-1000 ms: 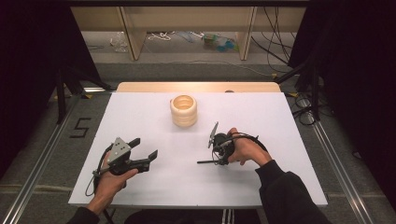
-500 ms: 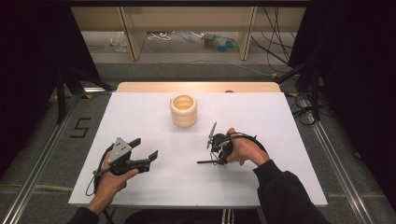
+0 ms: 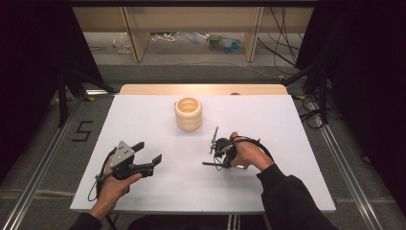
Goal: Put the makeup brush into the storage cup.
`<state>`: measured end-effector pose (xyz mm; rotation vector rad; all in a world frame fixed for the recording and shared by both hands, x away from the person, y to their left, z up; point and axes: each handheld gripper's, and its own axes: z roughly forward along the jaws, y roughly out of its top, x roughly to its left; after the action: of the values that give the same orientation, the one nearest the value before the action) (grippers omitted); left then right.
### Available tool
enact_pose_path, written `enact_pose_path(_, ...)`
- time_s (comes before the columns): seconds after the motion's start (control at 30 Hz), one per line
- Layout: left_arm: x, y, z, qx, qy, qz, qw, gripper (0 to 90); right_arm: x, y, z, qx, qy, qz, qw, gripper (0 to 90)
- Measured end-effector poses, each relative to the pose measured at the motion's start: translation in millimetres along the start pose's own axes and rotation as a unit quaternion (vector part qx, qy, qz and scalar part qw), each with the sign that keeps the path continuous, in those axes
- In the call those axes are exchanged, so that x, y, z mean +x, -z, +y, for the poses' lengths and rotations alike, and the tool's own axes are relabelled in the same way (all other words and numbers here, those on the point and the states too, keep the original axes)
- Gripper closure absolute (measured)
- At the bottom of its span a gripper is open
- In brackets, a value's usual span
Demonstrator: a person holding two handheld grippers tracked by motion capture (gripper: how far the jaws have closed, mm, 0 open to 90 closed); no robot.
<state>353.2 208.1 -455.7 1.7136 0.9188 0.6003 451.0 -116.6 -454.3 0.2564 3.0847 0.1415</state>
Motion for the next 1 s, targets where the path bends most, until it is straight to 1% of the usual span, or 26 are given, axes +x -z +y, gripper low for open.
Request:
enact_pose_path(0.03,0.0,0.0,0.0,0.0,0.0,0.0,1.0,17.6,-1.0,-0.4,-0.2,-0.001,0.008,0.0,1.0,84.0)
enact_pose_path(0.07,-0.4,-0.2,-1.5,0.004,-0.001,0.0,1.0,17.5,2.2,0.9,0.6,0.009,-0.006,-0.002,0.9999,84.0)
enact_pose_path(0.1,-0.4,-0.2,-1.5,0.004,-0.001,0.0,1.0,17.5,2.0,0.1,1.0,0.003,0.005,-0.004,1.0,84.0)
enact_pose_path(0.13,0.0,-0.1,-1.0,0.003,-0.001,0.0,1.0,17.5,1.2,-0.1,1.1,0.004,0.015,-0.009,0.9998,84.1)
enact_pose_path(0.17,0.2,-0.1,-0.2,0.001,-0.001,0.0,1.0,17.6,2.3,0.6,1.8,0.007,0.01,-0.004,0.9999,84.1)
enact_pose_path(0.2,0.0,-0.2,0.0,0.0,-0.001,0.0,1.0,17.6,4.0,1.2,2.0,0.013,0.005,-0.008,0.9999,84.1)
enact_pose_path(0.23,-0.3,0.0,-0.3,0.002,-0.002,-0.002,1.0,17.7,3.2,1.0,1.9,0.006,0.014,-0.01,0.9998,84.1)
enact_pose_path(0.27,-0.4,0.0,-1.0,0.003,-0.003,-0.002,1.0,17.6,3.3,1.8,1.5,0.0,0.015,-0.016,0.9998,84.1)
enact_pose_path(0.3,-0.4,0.0,-1.0,0.003,-0.003,-0.002,1.0,17.6,3.3,1.8,1.5,0.0,0.015,-0.016,0.9998,84.1)
enact_pose_path(0.33,-0.5,0.5,-0.9,0.004,-0.002,-0.001,1.0,17.6,2.1,5.5,1.1,-0.002,0.017,-0.02,0.9996,84.1)
enact_pose_path(0.4,0.3,0.1,-0.2,0.001,-0.002,0.0,1.0,17.7,0.9,8.6,1.3,-0.014,0.025,-0.028,0.9992,84.1)
enact_pose_path(0.47,-0.3,0.0,-1.5,0.005,-0.003,-0.001,1.0,17.6,2.1,11.2,1.3,-0.015,0.02,-0.032,0.9992,84.1)
enact_pose_path(0.5,-0.1,0.1,-1.4,0.003,-0.005,-0.004,1.0,17.6,2.4,12.1,1.1,-0.02,0.018,-0.029,0.9992,84.1)
enact_pose_path(0.57,-0.4,0.3,-0.5,0.003,-0.002,-0.002,1.0,17.6,0.4,14.0,1.1,-0.028,0.034,-0.037,0.9983,84.1)
enact_pose_path(0.6,-0.3,0.2,-0.5,0.003,-0.003,-0.002,1.0,17.7,2.4,16.1,1.9,-0.026,0.026,-0.039,0.9986,84.1)
enact_pose_path(0.63,-0.8,-0.4,-1.2,0.004,-0.001,-0.005,1.0,17.6,2.3,16.7,1.5,-0.029,0.028,-0.034,0.9986,84.1)
enact_pose_path(0.7,-1.3,-0.3,-1.4,0.007,-0.003,-0.005,1.0,17.5,2.9,17.3,1.6,-0.032,0.031,-0.039,0.9983,84.1)
enact_pose_path(0.73,-1.2,-0.4,-1.3,0.008,-0.008,-0.007,0.9999,17.5,2.9,19.0,2.1,-0.036,0.039,-0.041,0.9977,84.1)
enact_pose_path(0.77,-1.1,-1.1,-1.1,0.01,-0.01,-0.01,0.9999,17.5,5.9,22.6,3.8,-0.039,0.033,-0.043,0.9978,84.1)
enact_pose_path(0.83,-1.8,-2.0,-1.9,0.015,-0.012,-0.016,0.9997,17.6,6.5,23.7,4.7,-0.043,0.042,-0.046,0.9971,84.1)
enact_pose_path(0.87,-1.8,-2.0,-1.9,0.015,-0.012,-0.016,0.9997,17.8,6.5,23.7,4.7,-0.043,0.042,-0.046,0.9971,84.1)
enact_pose_path(0.93,-6.0,-1.9,-1.7,0.018,-0.017,-0.026,0.9994,18.1,11.8,27.1,7.6,-0.041,0.043,-0.046,0.9972,84.1)
enact_pose_path(1.0,-8.5,-2.4,-0.9,0.019,-0.025,-0.033,0.999,18.4,16.1,29.7,10.9,-0.046,0.048,-0.05,0.9966,84.1)
